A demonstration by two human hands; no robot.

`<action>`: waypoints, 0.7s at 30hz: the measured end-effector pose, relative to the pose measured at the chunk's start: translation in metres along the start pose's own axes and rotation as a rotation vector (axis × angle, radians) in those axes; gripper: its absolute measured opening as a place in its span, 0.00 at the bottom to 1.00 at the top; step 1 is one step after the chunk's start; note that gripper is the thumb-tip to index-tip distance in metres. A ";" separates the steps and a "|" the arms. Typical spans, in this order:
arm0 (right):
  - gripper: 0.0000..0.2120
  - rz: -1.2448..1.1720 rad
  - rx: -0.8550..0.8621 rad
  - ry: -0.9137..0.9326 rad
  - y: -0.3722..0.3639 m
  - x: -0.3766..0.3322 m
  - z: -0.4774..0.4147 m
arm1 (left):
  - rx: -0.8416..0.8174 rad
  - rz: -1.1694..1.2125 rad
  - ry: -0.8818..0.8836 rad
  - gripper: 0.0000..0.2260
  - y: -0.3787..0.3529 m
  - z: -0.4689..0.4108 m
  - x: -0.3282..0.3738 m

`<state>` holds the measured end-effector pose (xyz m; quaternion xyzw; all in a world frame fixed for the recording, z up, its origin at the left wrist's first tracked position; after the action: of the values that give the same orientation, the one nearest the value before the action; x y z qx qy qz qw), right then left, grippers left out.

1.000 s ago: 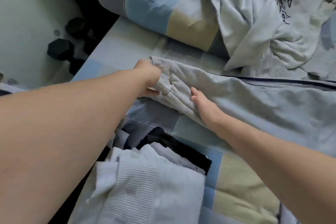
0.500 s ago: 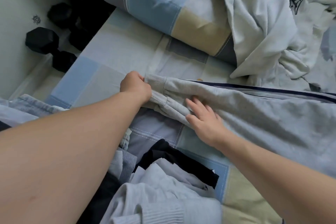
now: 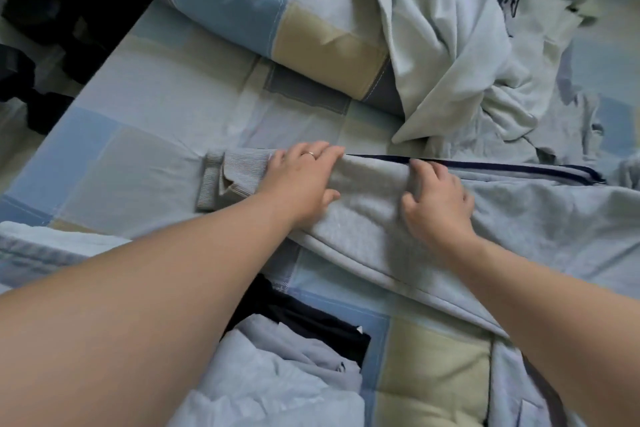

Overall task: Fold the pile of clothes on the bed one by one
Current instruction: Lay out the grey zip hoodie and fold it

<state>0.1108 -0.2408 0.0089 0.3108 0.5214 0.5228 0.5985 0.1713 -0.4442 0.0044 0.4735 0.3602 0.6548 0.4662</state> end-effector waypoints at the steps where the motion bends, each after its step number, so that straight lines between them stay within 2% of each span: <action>1: 0.25 0.052 -0.006 -0.024 0.003 0.011 -0.007 | -0.026 0.024 0.036 0.29 -0.009 -0.006 -0.001; 3: 0.19 0.130 -0.013 -0.036 0.011 0.028 -0.021 | -0.016 0.066 0.108 0.28 -0.019 -0.014 -0.007; 6: 0.12 0.232 -0.061 -0.016 0.025 0.042 -0.034 | 0.062 0.098 0.197 0.20 -0.022 -0.020 -0.010; 9: 0.06 0.139 -0.017 0.127 0.040 0.043 -0.039 | 0.140 0.129 0.286 0.11 -0.017 -0.023 -0.013; 11: 0.07 0.027 0.012 0.118 0.051 0.050 -0.041 | 0.177 0.137 0.315 0.10 -0.013 -0.023 -0.018; 12: 0.08 0.024 -0.025 0.077 0.051 0.055 -0.043 | 0.168 0.138 0.324 0.11 -0.013 -0.024 -0.021; 14: 0.09 0.151 -0.155 0.010 0.043 0.070 -0.046 | 0.106 0.120 0.335 0.11 -0.021 -0.025 -0.025; 16: 0.08 0.184 -0.220 0.023 0.035 0.080 -0.049 | 0.068 0.082 0.341 0.11 -0.031 -0.028 -0.025; 18: 0.04 0.115 -0.199 0.075 0.031 0.084 -0.051 | 0.080 0.071 0.360 0.10 -0.038 -0.030 -0.023; 21: 0.05 0.015 -0.138 0.098 0.031 0.091 -0.053 | 0.113 0.075 0.382 0.09 -0.043 -0.032 -0.023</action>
<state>0.0427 -0.1557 -0.0041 0.2466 0.5104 0.5765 0.5884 0.1547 -0.4540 -0.0505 0.3790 0.4603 0.7283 0.3377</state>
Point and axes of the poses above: each hand's wrist, its own z-axis away from the middle knuckle, its own y-axis out of the back of the hand, x = y × z, the point moved 7 cm from there along -z, towards the middle knuckle, and after that the axes turned 6 degrees about -z, right-handed, at the moved point
